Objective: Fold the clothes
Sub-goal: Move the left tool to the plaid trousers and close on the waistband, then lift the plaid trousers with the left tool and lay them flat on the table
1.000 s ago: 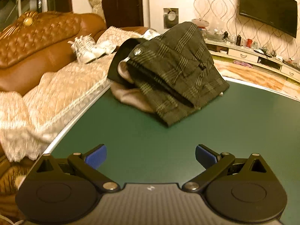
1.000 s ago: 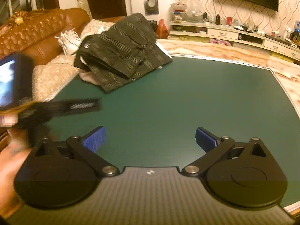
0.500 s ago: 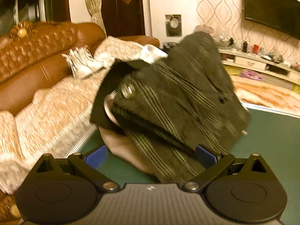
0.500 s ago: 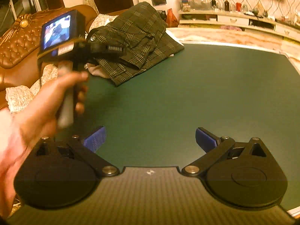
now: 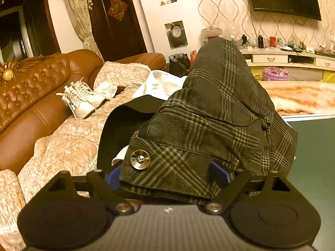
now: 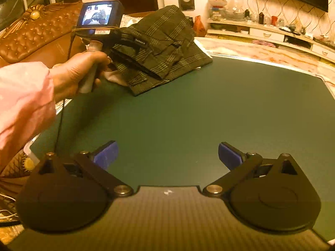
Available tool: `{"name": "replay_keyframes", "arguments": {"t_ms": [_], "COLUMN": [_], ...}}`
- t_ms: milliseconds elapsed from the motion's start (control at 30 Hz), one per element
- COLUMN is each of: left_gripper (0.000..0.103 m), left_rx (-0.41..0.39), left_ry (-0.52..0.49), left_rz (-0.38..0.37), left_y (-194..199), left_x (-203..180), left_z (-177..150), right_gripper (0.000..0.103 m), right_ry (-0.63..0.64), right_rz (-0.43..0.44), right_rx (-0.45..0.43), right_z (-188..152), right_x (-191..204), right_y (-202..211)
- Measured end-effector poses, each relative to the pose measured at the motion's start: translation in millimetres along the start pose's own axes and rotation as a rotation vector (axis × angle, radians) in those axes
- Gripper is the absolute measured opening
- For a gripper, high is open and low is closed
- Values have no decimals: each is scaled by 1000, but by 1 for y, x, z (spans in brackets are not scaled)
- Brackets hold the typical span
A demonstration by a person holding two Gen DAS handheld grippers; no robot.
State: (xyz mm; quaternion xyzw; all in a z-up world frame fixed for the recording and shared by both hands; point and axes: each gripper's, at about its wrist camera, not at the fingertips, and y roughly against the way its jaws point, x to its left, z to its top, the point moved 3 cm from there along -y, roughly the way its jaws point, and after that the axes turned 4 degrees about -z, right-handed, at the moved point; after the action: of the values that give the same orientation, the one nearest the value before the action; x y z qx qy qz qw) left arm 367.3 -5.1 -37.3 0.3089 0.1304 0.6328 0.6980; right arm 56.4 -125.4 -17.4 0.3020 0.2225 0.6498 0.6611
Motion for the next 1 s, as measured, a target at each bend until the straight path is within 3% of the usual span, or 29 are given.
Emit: {"name": "replay_keyframes", "arguments": {"t_ms": [33,133,200,267,367,600,867,1000], "left_gripper": [82,53,43,22,18,15,14,14], "left_rx": [1,6,5,15,23,29,23,42], "left_ry": [-3,14,-2,-24,-7,67,173,313], "left_rz": [-4,-33,-46,-71,-150,-442,-738,-858], "left_y": [-1,3,8,15,33,106,195,223], "left_x": [0,3,1,-2,-9,-30,-77,-87], "left_z": [0,-2,-5,-6,-3,22,50,35], "right_gripper": [103,103,103,103,103,103,103,103], "right_ry": [-5,-17,-22,-29,-47,-113,-333,-323], "right_rz": [4,9,13,14,20,10,7,-20], "right_rx": [0,-2,1,2,1,-16,-51,-56], "right_z": [0,0,0,0,0,0,-6,-15], "right_x": [0,-2,-3,-5,-8,-20,-68,-95], "right_y": [-1,0,-1,-1,0,4,15,22]}}
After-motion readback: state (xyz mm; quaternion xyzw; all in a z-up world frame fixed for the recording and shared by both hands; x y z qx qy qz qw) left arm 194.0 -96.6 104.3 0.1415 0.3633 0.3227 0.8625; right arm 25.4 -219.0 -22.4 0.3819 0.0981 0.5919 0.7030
